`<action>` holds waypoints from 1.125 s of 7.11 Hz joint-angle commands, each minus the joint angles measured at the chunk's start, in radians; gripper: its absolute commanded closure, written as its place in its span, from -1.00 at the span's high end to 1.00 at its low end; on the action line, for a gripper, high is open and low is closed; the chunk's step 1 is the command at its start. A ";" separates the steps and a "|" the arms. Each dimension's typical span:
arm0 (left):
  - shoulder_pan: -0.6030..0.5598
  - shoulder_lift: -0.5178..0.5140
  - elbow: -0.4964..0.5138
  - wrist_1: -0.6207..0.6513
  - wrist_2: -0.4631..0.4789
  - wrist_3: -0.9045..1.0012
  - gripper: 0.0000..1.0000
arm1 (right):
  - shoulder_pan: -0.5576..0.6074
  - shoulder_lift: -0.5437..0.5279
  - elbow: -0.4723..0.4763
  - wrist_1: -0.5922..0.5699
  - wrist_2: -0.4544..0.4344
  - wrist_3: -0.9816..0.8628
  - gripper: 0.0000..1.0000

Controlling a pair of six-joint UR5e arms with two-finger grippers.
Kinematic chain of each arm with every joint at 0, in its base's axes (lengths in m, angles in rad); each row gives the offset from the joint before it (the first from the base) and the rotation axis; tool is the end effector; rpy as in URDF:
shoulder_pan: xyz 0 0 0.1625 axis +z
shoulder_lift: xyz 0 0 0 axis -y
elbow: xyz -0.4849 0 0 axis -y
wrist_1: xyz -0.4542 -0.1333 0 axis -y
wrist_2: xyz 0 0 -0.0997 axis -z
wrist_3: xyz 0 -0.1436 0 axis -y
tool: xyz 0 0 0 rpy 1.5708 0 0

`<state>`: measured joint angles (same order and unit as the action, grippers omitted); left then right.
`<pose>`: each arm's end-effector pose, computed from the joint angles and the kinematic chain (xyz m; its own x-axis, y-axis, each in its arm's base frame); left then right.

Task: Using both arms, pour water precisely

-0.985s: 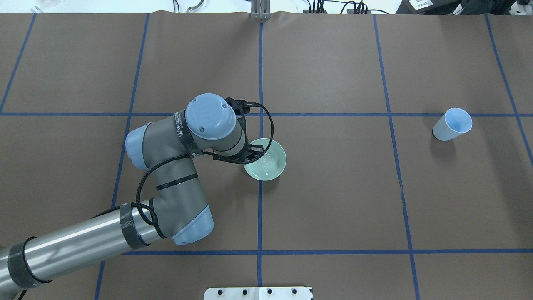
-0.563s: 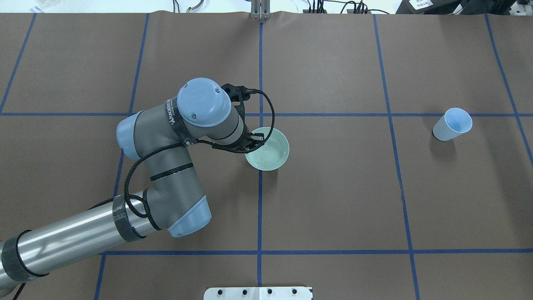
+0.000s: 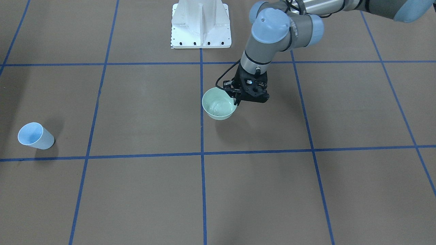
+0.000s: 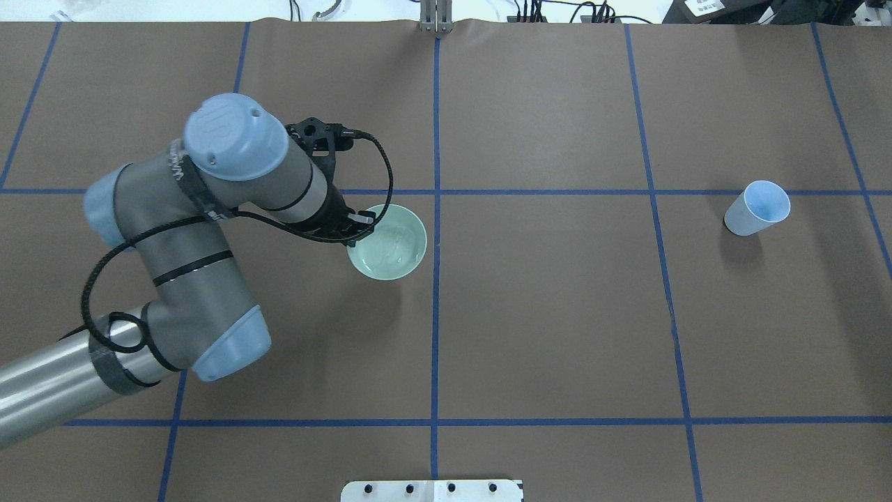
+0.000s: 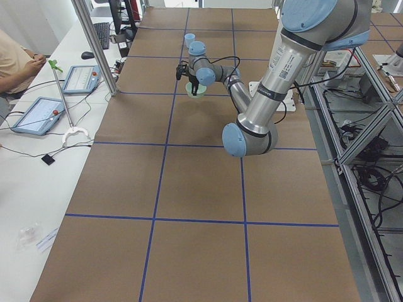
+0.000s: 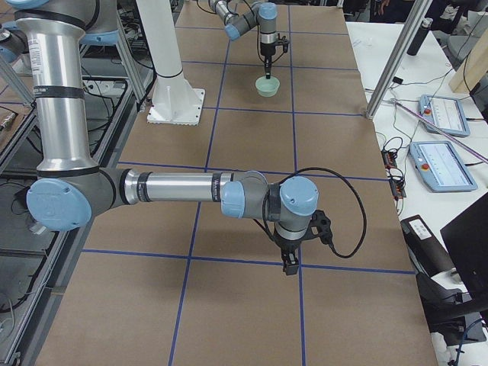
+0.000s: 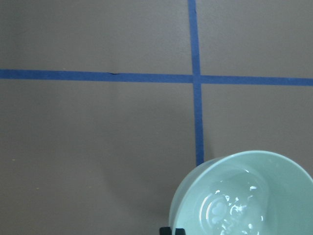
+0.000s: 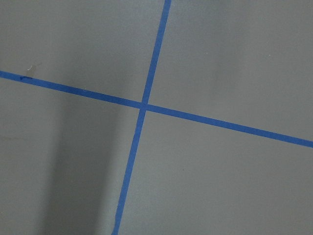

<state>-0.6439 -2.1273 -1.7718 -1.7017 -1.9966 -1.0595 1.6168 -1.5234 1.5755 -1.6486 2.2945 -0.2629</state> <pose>0.5558 -0.5097 0.2672 0.5819 0.1204 -0.8043 0.0064 0.9883 0.1526 0.0645 -0.5711 0.7333 0.7340 -0.2098 0.6459 0.1499 0.9777 0.1472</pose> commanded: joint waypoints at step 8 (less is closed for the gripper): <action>-0.388 0.517 -0.008 -0.159 -0.212 0.780 -1.00 | 0.000 -0.012 -0.005 0.001 -0.001 -0.006 1.00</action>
<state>-0.9856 -1.6328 -1.8279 -1.8336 -2.1891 -0.3653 1.6168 -1.5354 1.5726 -1.6481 2.2933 -0.2677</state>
